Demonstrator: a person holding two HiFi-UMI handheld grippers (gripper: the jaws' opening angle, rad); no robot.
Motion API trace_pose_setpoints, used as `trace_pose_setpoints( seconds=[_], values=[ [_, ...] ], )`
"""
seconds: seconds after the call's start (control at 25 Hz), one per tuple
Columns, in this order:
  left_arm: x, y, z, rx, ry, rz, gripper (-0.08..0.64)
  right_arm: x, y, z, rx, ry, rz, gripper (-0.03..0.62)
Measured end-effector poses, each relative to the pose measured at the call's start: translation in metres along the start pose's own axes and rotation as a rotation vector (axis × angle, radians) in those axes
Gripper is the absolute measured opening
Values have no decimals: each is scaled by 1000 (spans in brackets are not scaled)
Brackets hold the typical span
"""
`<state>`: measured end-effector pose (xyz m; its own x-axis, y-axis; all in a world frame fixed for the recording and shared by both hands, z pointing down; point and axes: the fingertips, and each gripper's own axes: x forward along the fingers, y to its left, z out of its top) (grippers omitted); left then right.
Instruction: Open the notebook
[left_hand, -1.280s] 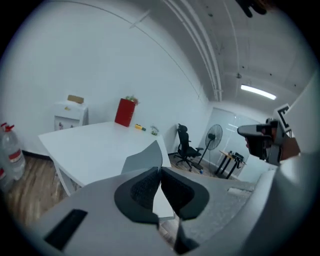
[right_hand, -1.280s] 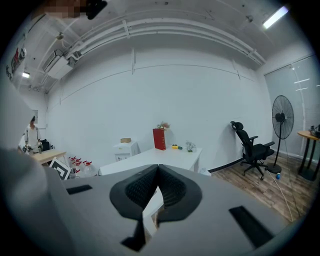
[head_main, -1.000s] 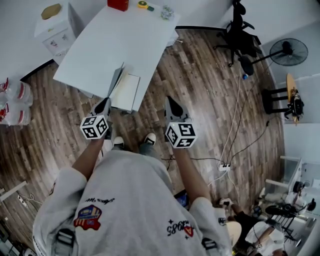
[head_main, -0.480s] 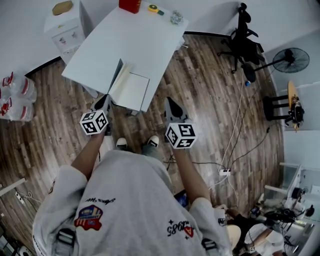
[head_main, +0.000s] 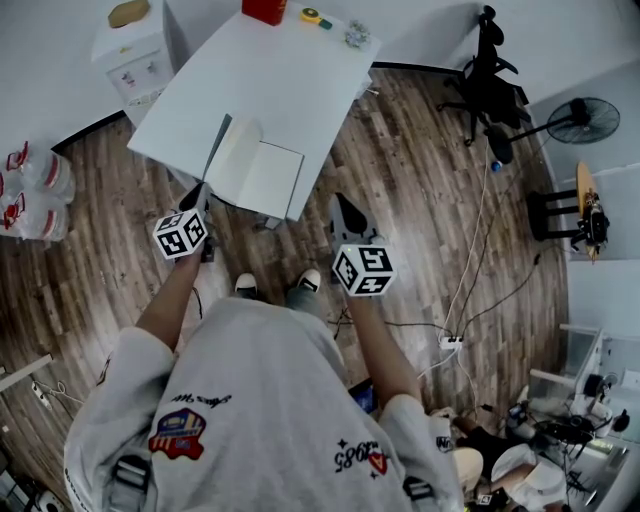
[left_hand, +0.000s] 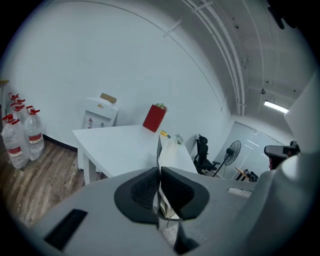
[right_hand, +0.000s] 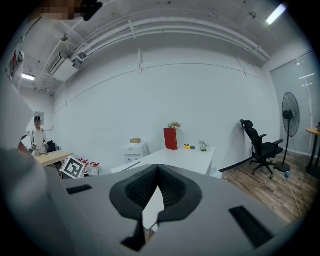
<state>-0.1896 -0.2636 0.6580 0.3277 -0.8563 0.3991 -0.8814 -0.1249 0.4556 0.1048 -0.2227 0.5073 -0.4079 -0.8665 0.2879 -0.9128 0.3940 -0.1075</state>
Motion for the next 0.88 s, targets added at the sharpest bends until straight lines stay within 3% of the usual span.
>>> trace_pose_setpoints(
  seconds=[0.68,0.88],
  values=[
    [8,54,-38,-26,133,136,26,-16,-6,-9,7,15,-19,3],
    [12,70,-57,-71,202,198,31,-18,-7,-9,9,20,-24,3]
  ],
)
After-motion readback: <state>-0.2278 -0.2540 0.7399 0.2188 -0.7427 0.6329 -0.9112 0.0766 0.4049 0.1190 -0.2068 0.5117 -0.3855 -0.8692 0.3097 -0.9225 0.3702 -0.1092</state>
